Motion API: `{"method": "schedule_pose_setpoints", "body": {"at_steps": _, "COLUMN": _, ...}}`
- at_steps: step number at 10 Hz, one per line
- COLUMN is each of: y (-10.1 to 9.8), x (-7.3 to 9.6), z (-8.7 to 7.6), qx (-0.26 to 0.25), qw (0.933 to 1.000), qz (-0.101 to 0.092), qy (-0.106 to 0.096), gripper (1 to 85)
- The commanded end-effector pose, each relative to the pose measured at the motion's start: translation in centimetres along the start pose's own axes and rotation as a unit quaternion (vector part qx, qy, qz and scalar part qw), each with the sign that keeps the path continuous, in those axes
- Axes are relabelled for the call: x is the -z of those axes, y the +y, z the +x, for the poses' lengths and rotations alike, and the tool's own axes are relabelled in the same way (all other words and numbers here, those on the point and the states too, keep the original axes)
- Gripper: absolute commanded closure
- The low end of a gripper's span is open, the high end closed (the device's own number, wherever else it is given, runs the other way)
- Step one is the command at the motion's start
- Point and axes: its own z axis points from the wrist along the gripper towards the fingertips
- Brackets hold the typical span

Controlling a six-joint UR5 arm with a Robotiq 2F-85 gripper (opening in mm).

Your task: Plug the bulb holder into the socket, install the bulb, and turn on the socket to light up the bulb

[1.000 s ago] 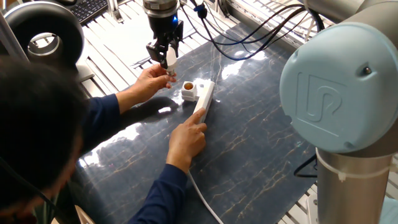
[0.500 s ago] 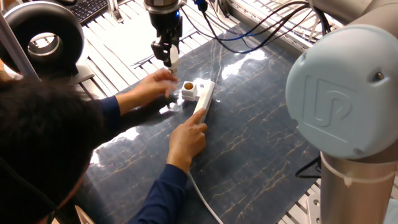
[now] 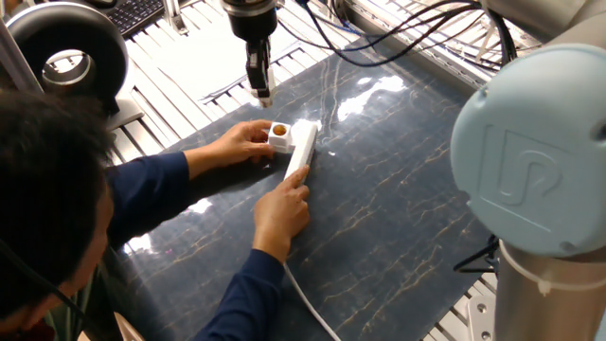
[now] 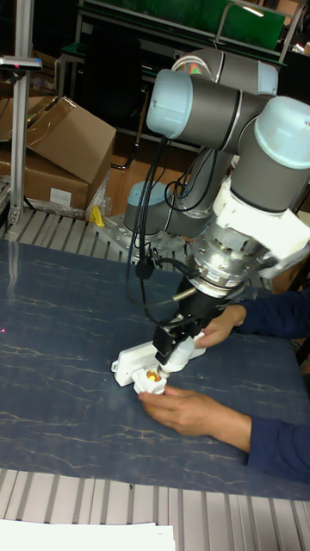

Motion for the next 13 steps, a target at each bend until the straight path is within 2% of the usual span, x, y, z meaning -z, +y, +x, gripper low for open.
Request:
{"method": "schedule_pose_setpoints", "body": {"at_steps": 1, "y": -0.3, "x": 0.6, "z": -0.9, "qx": 0.177, "qw": 0.9838, "qz": 0.028, "qy": -0.012, "gripper": 84.7}}
{"method": "schedule_pose_setpoints", "body": {"at_steps": 3, "y": 0.8, "x": 0.7, "z": -0.8, "qx": 0.238, "qw": 0.971, "qz": 0.021, "qy": -0.007, "gripper": 84.7}}
{"method": "schedule_pose_setpoints", "body": {"at_steps": 4, "y": 2.0, "x": 0.4, "z": -0.7, "qx": 0.261, "qw": 0.9651, "qz": -0.003, "qy": -0.015, "gripper": 84.7}}
{"method": "schedule_pose_setpoints", "body": {"at_steps": 5, "y": 2.5, "x": -0.1, "z": -0.6, "qx": 0.275, "qw": 0.961, "qz": -0.012, "qy": -0.026, "gripper": 84.7}}
{"method": "schedule_pose_setpoints", "body": {"at_steps": 6, "y": 2.6, "x": -0.5, "z": -0.7, "qx": 0.29, "qw": 0.9562, "qz": -0.01, "qy": -0.034, "gripper": 84.7}}
{"method": "schedule_pose_setpoints", "body": {"at_steps": 7, "y": 3.8, "x": -0.8, "z": -0.8, "qx": 0.305, "qw": 0.9506, "qz": -0.028, "qy": -0.05, "gripper": 84.7}}
{"method": "schedule_pose_setpoints", "body": {"at_steps": 8, "y": 4.5, "x": -1.3, "z": 0.0, "qx": 0.315, "qw": 0.9469, "qz": -0.042, "qy": -0.047, "gripper": 84.7}}
{"method": "schedule_pose_setpoints", "body": {"at_steps": 10, "y": 4.1, "x": -2.2, "z": 1.8, "qx": 0.357, "qw": 0.9327, "qz": -0.043, "qy": -0.029, "gripper": 84.7}}
{"method": "schedule_pose_setpoints", "body": {"at_steps": 12, "y": 2.8, "x": -2.6, "z": 2.8, "qx": 0.396, "qw": 0.9179, "qz": -0.028, "qy": -0.01, "gripper": 84.7}}
{"method": "schedule_pose_setpoints", "body": {"at_steps": 13, "y": 1.9, "x": -2.7, "z": 3.0, "qx": 0.417, "qw": 0.9089, "qz": -0.013, "qy": 0.002, "gripper": 84.7}}
